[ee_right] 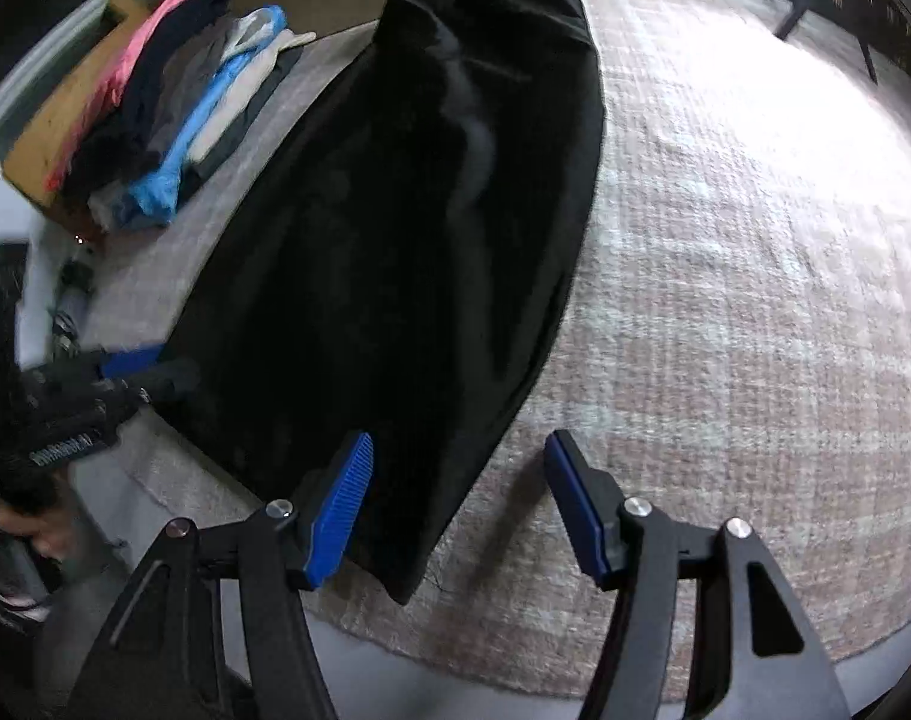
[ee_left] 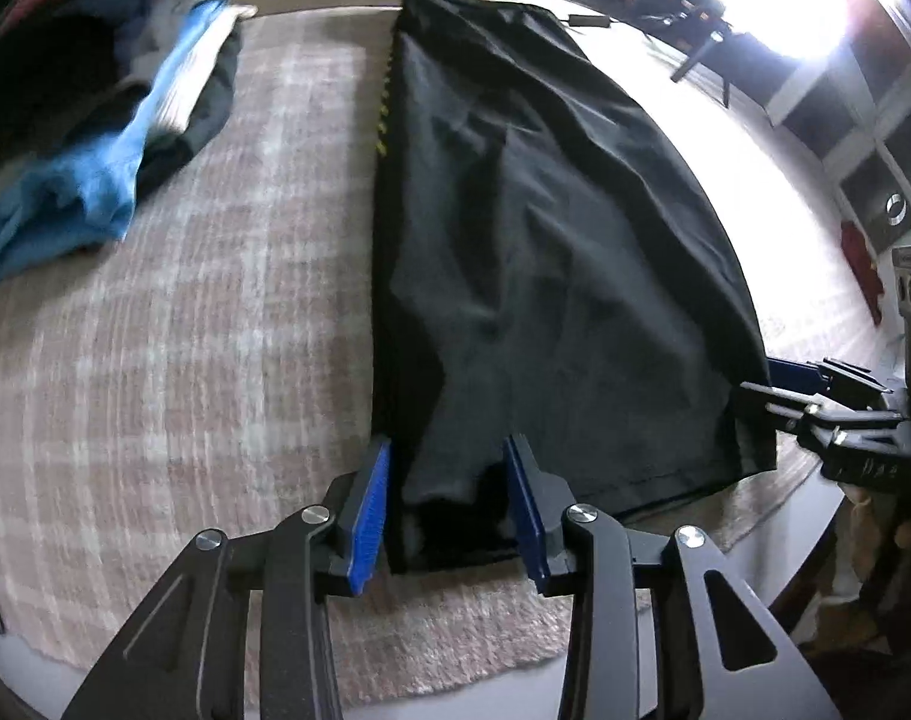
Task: Fold clothes
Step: 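Grasp the pants leg ends with both grippers and lift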
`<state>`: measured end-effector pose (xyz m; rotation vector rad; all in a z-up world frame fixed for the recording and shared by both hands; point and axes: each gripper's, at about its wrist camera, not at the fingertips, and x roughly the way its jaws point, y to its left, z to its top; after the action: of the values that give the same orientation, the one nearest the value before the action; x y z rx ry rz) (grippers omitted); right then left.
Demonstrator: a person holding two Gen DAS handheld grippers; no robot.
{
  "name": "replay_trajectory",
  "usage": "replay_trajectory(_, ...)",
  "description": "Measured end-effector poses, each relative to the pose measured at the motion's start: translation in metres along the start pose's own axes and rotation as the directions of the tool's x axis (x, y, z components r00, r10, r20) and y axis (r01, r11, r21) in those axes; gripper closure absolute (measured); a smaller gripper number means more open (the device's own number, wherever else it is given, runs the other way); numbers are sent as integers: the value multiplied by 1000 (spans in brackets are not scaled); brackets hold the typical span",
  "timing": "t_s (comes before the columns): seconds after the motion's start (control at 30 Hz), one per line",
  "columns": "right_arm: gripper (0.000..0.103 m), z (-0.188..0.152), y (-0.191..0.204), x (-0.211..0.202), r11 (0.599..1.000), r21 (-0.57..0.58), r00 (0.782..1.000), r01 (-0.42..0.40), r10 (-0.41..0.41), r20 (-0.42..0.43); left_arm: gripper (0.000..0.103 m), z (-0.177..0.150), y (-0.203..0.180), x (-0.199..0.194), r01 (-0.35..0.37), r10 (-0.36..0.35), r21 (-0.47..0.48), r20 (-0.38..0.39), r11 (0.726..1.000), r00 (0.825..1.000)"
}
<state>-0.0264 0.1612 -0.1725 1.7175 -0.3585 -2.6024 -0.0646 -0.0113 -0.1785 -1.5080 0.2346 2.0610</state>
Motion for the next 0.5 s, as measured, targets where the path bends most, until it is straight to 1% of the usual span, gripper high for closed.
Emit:
replay_trajectory(0.07,44,-3,11,1,998,-27,998,58,-58,10,67,0,-2,0,-5,6,27,-3,1000,1000)
replay_trajectory(0.1,46,-3,11,0,999,-19,999,49,-49,11,68,-1,-2,0,-6,6,41,0,999,1000)
replay_trajectory(0.13,48,-4,10,-1,999,-11,999,40,-40,11,70,-2,-2,0,-6,5,53,7,999,1000)
replay_trajectory(0.17,56,-4,10,-1,999,-3,999,32,-32,12,71,-2,-2,0,-7,6,62,10,998,1000)
replay_trajectory(0.2,67,-4,9,-2,1000,5,1000,23,-23,12,75,-2,-2,0,-9,8,73,11,997,1000)
replay_trajectory(0.23,75,-4,9,-3,1000,13,1000,14,-14,13,98,-2,-2,0,-7,6,90,10,996,1000)
replay_trajectory(0.3,96,-5,8,-4,1000,29,1000,-4,3,14,100,-1,3,1,45,-45,84,-9,995,999)
replay_trajectory(0.33,97,-5,7,-5,999,42,1000,-18,17,14,101,1,8,2,81,-80,72,-18,994,997)
replay_trajectory(0.37,98,-2,1,-5,996,74,998,-55,55,6,101,4,13,0,125,-123,58,-24,990,992)
replay_trajectory(0.43,98,5,-6,-10,987,110,993,-115,115,6,101,11,21,-11,190,-189,49,-6,981,982)
replay_trajectory(0.5,98,13,-10,-26,979,124,987,-160,157,34,101,16,26,-25,242,-243,49,18,969,970)
